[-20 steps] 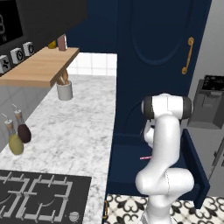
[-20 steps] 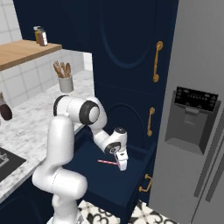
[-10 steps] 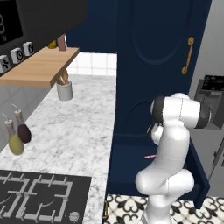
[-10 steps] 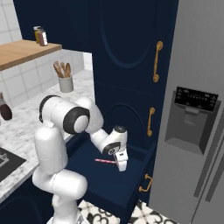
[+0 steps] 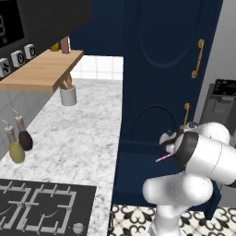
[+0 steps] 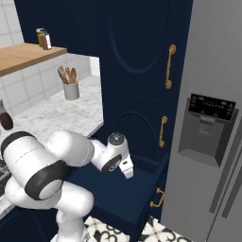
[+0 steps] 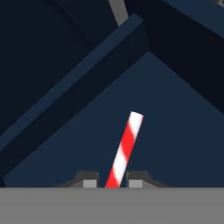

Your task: Take a straw from the drawer in front and place it inside the glass cup on the dining counter.

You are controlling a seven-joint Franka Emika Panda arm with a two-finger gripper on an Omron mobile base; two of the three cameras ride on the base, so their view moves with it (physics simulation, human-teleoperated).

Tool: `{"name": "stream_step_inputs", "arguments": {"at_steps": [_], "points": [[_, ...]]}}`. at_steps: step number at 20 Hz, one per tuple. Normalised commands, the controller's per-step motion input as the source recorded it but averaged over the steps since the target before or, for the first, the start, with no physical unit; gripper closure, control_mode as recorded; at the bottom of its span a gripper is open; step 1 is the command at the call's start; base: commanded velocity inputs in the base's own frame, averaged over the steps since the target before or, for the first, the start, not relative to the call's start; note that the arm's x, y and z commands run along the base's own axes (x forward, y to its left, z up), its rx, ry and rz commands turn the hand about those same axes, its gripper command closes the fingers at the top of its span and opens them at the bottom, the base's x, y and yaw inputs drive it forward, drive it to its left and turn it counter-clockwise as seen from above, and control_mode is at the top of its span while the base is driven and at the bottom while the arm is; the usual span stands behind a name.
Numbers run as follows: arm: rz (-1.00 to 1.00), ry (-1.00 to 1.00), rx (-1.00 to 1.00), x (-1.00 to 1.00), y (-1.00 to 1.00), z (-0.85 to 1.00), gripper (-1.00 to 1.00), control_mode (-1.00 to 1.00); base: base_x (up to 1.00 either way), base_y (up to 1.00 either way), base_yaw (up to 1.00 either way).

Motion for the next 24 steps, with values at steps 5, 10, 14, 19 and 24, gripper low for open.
{"name": "stream_step_inputs", "arguments": {"at_steps": [5, 10, 14, 19, 24], "points": [[0.21, 0.0, 0.0, 0.28, 0.0, 1.0, 1.0, -1.0, 0.0, 0.0, 0.0], [0.29, 0.0, -0.01, 0.17, 0.0, 1.0, 1.0, -1.0, 0.0, 0.0, 0.0], [0.39, 0.0, -0.08, 0.0, 0.08, 1.0, 1.0, -1.0, 0.0, 0.0, 0.0], [0.4, 0.0, -0.22, 0.0, 0.4, 0.96, 1.0, -1.0, 0.0, 0.0, 0.0], [0.39, 0.0, -0.29, -0.16, 0.53, 0.67, 1.0, -1.0, 0.0, 0.0, 0.0]]}}
